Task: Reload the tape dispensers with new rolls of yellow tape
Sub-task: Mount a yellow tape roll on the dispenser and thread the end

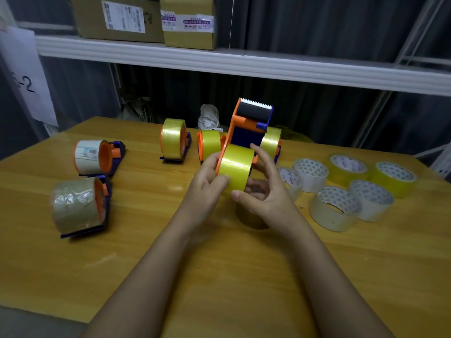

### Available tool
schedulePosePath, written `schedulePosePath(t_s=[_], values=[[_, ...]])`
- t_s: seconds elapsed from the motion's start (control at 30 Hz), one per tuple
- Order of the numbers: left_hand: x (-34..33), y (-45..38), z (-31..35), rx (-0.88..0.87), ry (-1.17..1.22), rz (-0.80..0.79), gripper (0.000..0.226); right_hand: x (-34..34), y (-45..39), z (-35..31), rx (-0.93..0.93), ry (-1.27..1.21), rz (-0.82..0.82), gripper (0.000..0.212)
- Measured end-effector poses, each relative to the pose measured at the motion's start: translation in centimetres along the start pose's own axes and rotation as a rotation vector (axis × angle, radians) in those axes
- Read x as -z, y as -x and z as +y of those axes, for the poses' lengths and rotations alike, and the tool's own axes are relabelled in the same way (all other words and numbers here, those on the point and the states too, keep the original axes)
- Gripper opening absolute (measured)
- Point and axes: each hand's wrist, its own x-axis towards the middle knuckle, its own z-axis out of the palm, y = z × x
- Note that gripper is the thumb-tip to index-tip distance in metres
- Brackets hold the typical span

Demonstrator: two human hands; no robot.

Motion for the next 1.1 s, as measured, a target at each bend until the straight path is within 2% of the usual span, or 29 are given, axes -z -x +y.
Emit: schedulePosePath(t_s=[0.13, 0.23, 0.43, 0.7, 0.87, 1.0, 1.1], values=[[-0.22, 0.07, 0.03, -0.019, -0.007, -0.03, 0.035, -0.32, 0.0, -0.3, -0.108, -0.049, 0.098, 0.069], [-0.3, 0.18, -0.08, -0.01, 0.0, -0.031, 0.035, -0.26, -0.11, -0.15, -0.157, -0.058, 0.143, 0.076], [-0.2, -0.01, -0.21, -0.006, 0.002, -0.004, 0.033, -0.08, 0.01, -0.33, -0.041, -0.075, 0.039, 0.078], [-0.14, 0.0, -0.2, 0.023, 0.018, 0.033, 0.026, -0.32, 0.33, -0.58, 0.052, -0.09, 0.034, 0.079], [0.01, -0.25, -0.26, 0.068, 0.039, 0.053, 0.026, -0.48, 0.39, -0.29, 0.105, 0.042, 0.049, 0.082], [-0.05, -0.36, -0.04, 0.051, 0.087, 0.072, 0.026, -0.57, 0.28, 0.08, 0.184, 0.265, 0.077, 0.083], [0.11, -0.16, -0.15, 0.013, 0.046, 0.08, 0.026, -0.95, 0.23, -0.29, 0.114, 0.049, 0.067, 0.082]])
